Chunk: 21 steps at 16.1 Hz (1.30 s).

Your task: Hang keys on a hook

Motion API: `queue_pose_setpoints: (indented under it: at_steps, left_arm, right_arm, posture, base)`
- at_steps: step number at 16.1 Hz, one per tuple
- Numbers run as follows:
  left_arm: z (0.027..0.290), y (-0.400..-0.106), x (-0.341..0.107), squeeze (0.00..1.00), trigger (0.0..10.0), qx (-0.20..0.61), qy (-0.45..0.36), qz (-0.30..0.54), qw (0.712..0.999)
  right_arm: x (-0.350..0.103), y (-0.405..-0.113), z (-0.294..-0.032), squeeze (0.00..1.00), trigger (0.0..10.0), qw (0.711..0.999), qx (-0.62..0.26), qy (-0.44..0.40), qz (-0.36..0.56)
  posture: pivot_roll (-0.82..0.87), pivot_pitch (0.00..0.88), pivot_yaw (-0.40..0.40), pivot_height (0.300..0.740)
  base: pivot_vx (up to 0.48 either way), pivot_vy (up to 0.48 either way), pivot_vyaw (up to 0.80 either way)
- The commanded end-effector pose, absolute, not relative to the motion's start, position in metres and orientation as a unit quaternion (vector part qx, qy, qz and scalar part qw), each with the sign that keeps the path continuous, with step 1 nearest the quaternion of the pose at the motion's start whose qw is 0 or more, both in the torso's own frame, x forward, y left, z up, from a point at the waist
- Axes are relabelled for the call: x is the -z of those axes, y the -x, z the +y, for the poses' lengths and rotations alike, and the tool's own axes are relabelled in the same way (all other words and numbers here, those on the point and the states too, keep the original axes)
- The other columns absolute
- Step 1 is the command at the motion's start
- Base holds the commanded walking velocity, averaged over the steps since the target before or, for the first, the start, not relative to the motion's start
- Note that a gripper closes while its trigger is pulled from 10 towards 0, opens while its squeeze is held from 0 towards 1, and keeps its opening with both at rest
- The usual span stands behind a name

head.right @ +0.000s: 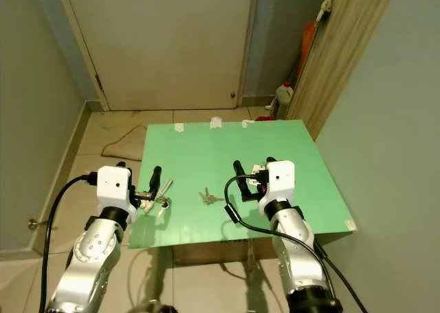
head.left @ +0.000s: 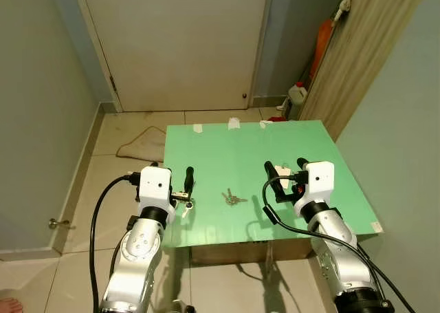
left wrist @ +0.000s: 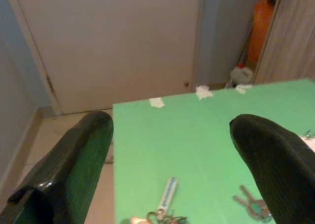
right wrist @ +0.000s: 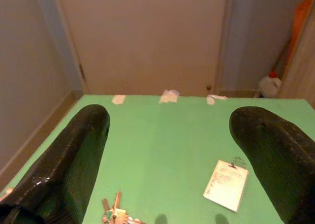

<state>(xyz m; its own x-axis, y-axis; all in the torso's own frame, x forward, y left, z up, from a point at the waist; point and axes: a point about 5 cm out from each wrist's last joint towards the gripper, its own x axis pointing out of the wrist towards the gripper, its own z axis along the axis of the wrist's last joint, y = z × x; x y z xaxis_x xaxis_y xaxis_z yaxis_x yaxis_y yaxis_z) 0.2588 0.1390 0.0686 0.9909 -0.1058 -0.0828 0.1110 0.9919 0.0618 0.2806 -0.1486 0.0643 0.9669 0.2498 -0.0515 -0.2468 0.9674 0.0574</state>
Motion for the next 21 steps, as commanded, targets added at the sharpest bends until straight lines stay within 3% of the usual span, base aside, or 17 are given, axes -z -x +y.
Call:
queue_pose_setpoints:
  at_steps: [1, 8, 14, 15, 19, 21]
  left_arm:
    - [0.143, -0.265, -0.077, 0.0, 10.0, 0.045, -0.037, 0.015, 0.998]
    - [0.144, -0.264, -0.074, 0.0, 10.0, 0.041, -0.043, 0.017, 0.998]
    - [0.203, -0.29, -0.063, 0.0, 10.0, -0.052, -0.108, 0.053, 0.991]
    - [0.203, -0.29, -0.063, 0.0, 10.0, -0.052, -0.108, 0.053, 0.991]
    - [0.202, -0.308, -0.049, 0.0, 10.0, -0.045, -0.122, 0.089, 0.987]
    - [0.206, -0.305, -0.042, 0.0, 10.0, -0.059, -0.118, 0.107, 0.986]
  right_arm:
    - [-0.063, -0.28, -0.149, 0.0, 10.0, 0.991, -0.132, -0.025, 0.029]
    - [-0.062, -0.279, -0.149, 0.0, 10.0, 0.99, -0.133, -0.024, 0.03]
    - [-0.059, -0.259, -0.165, 0.0, 10.0, 0.99, -0.135, -0.006, 0.05]
    - [-0.059, -0.259, -0.165, 0.0, 10.0, 0.99, -0.135, -0.006, 0.05]
    - [-0.062, -0.229, -0.184, 0.0, 10.0, 0.989, -0.13, 0.017, 0.075]
    - [-0.068, -0.204, -0.197, 0.0, 10.0, 0.987, -0.126, 0.033, 0.094]
  posture:
    - [-0.16, 0.0, 0.086, 0.74]
    - [-0.16, 0.0, 0.085, 0.74]
    - [-0.21, 0.069, 0.041, 0.74]
    - [-0.21, 0.069, 0.041, 0.74]
    - [-0.29, 0.172, 0.003, 0.74]
    - [-0.36, 0.269, -0.025, 0.74]
  base:
    - [0.0, 0.0, 0.0]
    - [0.0, 0.0, 0.0]
    - [0.0, 0.0, 0.0]
    - [0.0, 0.0, 0.0]
    - [0.0, 0.0, 0.0]
    - [0.0, 0.0, 0.0]
